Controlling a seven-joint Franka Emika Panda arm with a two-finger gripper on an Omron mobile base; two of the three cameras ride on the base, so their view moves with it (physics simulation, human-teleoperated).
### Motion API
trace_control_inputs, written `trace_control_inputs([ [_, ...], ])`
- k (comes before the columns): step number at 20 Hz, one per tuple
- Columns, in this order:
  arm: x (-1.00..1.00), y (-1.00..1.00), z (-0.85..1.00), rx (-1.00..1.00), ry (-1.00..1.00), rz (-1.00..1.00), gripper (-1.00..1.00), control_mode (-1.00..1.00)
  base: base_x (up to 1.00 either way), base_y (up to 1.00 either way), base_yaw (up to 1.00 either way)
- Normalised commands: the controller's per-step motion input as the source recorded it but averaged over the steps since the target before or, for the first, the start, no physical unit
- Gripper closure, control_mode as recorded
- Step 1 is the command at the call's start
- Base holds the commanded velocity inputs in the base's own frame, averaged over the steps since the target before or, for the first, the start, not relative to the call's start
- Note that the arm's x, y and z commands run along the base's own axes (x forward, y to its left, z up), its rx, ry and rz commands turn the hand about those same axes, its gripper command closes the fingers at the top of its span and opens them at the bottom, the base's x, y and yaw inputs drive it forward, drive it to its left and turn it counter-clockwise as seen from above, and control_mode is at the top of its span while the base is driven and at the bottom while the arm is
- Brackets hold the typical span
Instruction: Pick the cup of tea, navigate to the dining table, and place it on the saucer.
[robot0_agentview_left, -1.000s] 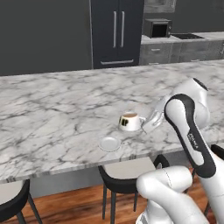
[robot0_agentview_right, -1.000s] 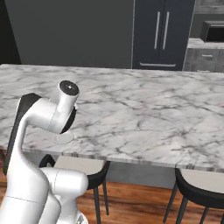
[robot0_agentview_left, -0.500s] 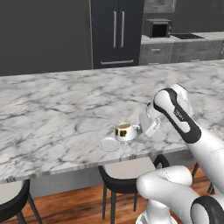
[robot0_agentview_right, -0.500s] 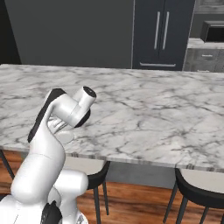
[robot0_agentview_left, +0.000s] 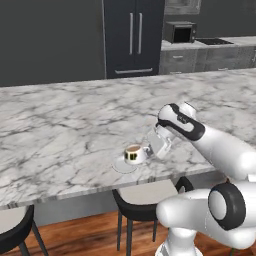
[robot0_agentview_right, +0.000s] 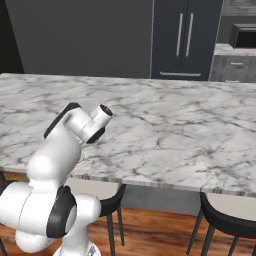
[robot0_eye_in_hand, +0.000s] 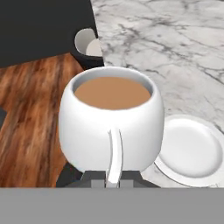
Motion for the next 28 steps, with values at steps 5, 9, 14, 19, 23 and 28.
trace_control_inputs([
  [5,0.5,0.03,-0.45,0.0,-0.02,0.0,1.0,-1.0,0.0,0.0,0.0],
  [9,0.35,0.03,-0.26,0.0,-0.05,0.0,1.0,-1.0,0.0,0.0,0.0],
  [14,0.3,0.18,-0.27,0.0,-0.08,0.0,1.0,-1.0,0.0,0.0,0.0],
  [19,0.21,0.17,-0.27,0.0,-0.07,0.0,1.0,-1.0,0.0,0.0,0.0],
  [23,0.0,0.19,-0.32,-0.03,-0.08,0.0,1.0,-1.0,0.0,0.0,0.0],
  [28,0.0,0.04,-0.19,-0.03,-0.09,0.0,1.0,-1.0,0.0,0.0,0.0],
])
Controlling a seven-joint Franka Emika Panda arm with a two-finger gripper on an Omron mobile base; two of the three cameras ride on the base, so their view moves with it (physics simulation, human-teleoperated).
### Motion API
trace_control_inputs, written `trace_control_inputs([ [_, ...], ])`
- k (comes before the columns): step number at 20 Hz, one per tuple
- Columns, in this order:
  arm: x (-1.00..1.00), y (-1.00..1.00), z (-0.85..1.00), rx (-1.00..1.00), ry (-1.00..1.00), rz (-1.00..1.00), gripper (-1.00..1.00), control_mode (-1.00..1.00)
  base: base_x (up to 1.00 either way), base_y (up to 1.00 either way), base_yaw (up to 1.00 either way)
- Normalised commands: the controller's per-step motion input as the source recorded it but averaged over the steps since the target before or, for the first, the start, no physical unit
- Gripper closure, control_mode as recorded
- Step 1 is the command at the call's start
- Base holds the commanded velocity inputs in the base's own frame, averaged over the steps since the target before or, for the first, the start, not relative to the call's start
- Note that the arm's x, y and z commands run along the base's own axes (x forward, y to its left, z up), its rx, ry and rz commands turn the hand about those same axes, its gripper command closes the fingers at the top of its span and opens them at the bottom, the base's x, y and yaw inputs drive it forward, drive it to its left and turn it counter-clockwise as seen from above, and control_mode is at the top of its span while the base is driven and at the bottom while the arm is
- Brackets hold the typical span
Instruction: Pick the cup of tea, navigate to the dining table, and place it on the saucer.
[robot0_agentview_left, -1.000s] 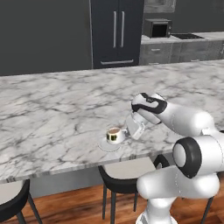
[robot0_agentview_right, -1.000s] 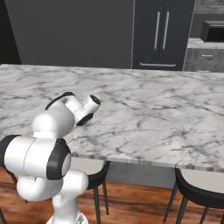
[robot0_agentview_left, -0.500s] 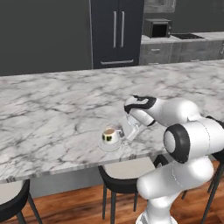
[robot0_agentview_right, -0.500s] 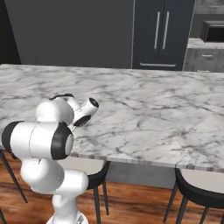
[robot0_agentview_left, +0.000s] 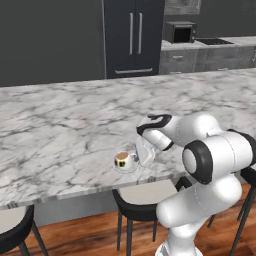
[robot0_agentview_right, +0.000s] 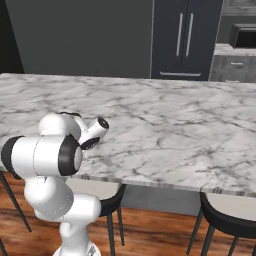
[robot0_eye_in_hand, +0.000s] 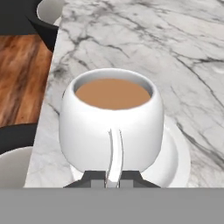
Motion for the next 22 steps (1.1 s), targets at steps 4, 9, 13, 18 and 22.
trace_control_inputs([
  [4,0.23,0.0,0.0,-0.04,-0.08,0.0,1.0,-1.0,0.0,0.0,0.0],
  [9,0.17,0.0,0.0,-0.03,-0.07,0.0,1.0,-1.0,0.0,0.0,0.0],
  [13,0.08,0.0,-0.04,-0.03,-0.05,0.01,1.0,-1.0,0.0,0.0,0.0],
  [18,0.0,0.0,-0.18,-0.02,-0.01,0.01,1.0,-1.0,0.0,0.0,0.0],
  [22,0.05,0.0,-0.16,-0.01,0.0,0.01,1.0,-1.0,0.0,0.0,0.0],
])
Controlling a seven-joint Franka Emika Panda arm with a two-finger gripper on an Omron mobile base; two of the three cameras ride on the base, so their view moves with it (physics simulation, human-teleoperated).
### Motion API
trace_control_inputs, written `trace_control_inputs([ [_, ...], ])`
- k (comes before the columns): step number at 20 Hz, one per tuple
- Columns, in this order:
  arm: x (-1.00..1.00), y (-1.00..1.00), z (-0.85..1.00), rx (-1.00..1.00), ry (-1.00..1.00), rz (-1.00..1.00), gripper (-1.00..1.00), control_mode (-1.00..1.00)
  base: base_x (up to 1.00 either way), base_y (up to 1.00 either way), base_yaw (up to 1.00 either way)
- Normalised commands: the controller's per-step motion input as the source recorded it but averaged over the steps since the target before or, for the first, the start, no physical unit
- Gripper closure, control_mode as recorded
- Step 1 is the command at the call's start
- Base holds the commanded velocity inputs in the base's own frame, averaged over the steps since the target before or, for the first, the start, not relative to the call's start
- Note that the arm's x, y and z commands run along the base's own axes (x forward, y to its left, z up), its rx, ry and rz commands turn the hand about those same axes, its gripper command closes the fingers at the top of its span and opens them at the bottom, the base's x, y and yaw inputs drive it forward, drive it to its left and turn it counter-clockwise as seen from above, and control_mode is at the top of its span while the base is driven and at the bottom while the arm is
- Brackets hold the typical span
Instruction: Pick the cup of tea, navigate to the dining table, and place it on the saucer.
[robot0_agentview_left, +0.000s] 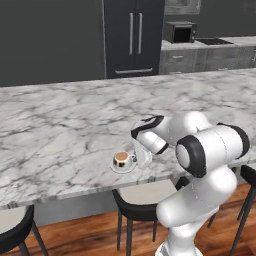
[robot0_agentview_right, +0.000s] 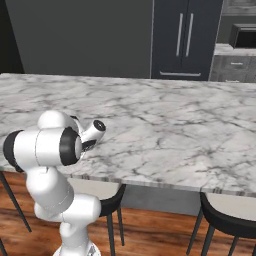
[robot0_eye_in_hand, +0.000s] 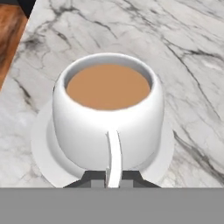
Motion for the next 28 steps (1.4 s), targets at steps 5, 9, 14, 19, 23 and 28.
trace_control_inputs([
  [5,0.02,0.0,0.0,0.0,0.0,0.0,1.0,-1.0,0.0,0.0,0.0],
  [9,0.0,0.0,0.0,0.0,0.0,0.0,-1.0,-1.0,0.0,0.0,0.0],
  [14,-0.01,-0.1,0.2,0.0,0.0,0.0,-1.0,-1.0,0.0,0.0,0.0],
  [19,-0.2,-0.1,0.59,0.0,0.0,0.0,-1.0,-1.0,0.0,0.0,0.0],
  [23,-0.66,-0.1,0.74,0.0,0.0,0.0,-1.0,-1.0,0.0,0.0,0.0],
  [28,-1.0,0.0,0.61,0.02,0.0,-0.29,-1.0,-1.0,0.0,0.0,0.0],
])
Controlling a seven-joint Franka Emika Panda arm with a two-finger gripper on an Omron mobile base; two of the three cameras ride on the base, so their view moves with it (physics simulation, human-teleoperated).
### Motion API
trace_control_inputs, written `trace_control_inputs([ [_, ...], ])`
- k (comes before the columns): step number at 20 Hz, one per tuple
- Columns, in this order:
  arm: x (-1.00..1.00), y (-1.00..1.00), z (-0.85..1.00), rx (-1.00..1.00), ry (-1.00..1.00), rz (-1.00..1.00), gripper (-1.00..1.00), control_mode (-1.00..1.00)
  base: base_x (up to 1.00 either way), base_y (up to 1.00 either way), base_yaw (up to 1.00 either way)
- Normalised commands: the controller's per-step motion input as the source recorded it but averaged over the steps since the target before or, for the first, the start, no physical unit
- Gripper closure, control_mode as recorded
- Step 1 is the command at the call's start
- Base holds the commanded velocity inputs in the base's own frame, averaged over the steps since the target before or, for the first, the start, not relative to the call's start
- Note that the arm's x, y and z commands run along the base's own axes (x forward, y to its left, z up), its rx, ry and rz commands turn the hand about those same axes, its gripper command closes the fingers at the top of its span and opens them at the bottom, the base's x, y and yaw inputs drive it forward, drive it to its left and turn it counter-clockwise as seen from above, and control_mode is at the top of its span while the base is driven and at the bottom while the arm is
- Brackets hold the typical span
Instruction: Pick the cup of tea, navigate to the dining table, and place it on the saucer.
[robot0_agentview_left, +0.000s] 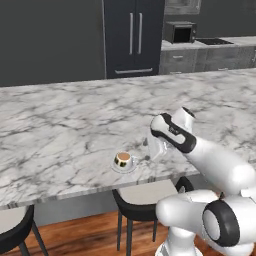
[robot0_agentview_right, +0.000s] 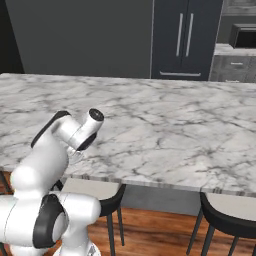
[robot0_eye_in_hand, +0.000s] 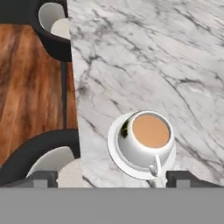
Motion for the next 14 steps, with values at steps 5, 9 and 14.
trace_control_inputs([
  [5,-1.0,0.0,0.58,0.02,-0.01,-0.41,-1.0,-1.0,0.0,0.0,0.0],
  [9,-1.0,0.0,0.61,0.0,-0.05,-0.32,-1.0,-1.0,0.0,0.0,0.0],
  [14,-1.0,-0.02,0.66,-0.01,-0.04,-0.22,-1.0,-1.0,0.0,0.0,0.0],
])
